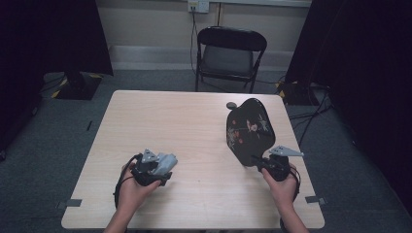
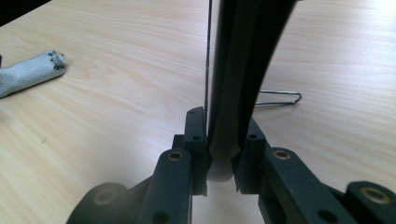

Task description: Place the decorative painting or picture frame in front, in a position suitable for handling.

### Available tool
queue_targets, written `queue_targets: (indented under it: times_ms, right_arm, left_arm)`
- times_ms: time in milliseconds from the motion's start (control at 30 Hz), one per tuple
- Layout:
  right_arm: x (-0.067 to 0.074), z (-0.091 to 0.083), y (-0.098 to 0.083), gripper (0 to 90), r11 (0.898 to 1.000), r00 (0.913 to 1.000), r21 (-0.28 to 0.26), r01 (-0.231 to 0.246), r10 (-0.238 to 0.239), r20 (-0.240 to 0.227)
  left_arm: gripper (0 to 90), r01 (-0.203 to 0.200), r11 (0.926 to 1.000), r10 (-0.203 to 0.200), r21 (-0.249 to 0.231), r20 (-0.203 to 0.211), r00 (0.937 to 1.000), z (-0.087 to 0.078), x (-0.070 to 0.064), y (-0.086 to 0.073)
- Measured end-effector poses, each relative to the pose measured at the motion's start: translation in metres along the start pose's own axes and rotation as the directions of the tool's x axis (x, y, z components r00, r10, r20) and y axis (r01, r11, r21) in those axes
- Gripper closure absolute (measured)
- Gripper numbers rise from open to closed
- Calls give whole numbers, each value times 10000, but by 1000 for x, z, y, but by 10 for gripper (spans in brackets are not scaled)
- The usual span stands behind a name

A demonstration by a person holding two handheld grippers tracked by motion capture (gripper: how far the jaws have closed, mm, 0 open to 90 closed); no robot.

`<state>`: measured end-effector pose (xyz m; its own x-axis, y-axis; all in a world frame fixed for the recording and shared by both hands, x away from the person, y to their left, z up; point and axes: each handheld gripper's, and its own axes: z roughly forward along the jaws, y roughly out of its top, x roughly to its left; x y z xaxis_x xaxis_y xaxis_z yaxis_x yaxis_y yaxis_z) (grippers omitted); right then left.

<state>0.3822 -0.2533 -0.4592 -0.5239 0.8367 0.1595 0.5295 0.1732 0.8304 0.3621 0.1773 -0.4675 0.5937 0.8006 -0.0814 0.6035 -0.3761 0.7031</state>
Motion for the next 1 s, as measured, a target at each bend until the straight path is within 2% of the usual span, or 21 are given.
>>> queue_targets:
  times_ms: [100, 167, 200, 333, 433, 533, 633, 667, 733, 800, 967, 1000]
  right_arm:
    - [4, -2, -2, 783, 10000, 10000, -15, -13, 13, -26]
    - [9, -5, -5, 783, 10000, 9999, -28, -2, 1, -113]
    - [13, -7, -9, 783, 10000, 9997, -41, -16, 15, -262]
    - [22, -11, -14, 783, 9999, 9994, -47, 94, -96, -343]
    - [27, -12, -16, 783, 9999, 9991, -7, 131, -131, -404]
    - [36, -13, -18, 783, 9995, 9980, 46, 320, -317, -555]
    - [39, -12, -18, 784, 9996, 9969, 89, 283, -275, -739]
    - [42, -11, -17, 783, 9995, 9962, 120, 307, -296, -822]
    - [44, -11, -17, 783, 9993, 9962, 136, 348, -336, -803]
    - [45, -11, -17, 782, 9995, 9962, 122, 300, -289, -817]
    - [44, -11, -16, 773, 9997, 9963, 38, 223, -219, -834]
    - [44, -12, -15, 737, 9995, 9972, -23, 314, -315, -683]
  left_arm:
    - [320, 58, 10000, -58, -24, -34, 10000, 0, 0, 0]
    - [334, -171, 9998, 171, 102, -56, 9998, -1, 3, 0]
    - [336, -119, 9999, 120, 79, -116, 9999, -1, 3, -1]
    - [328, 124, 9999, -123, 55, -133, 9998, -2, 3, -2]
    - [334, 65, 10000, -65, 40, -166, 9998, -4, 4, -2]
    - [340, 229, 9997, -228, 7, -307, 9993, -6, 8, -4]
    - [365, 298, 9996, -298, 11, -404, 9987, -6, 10, -6]
    - [398, 280, 9995, -275, 114, -372, 9989, -7, 12, -7]
    - [417, 199, 9998, -198, 2, -489, 9986, -8, 14, -6]
    - [460, 268, 9996, -270, -54, -424, 9987, -8, 16, -7]
    - [479, 309, 9995, -308, 6, -478, 9984, -8, 19, -9]
    - [484, 347, 9994, -345, 65, -383, 9987, -8, 21, -10]
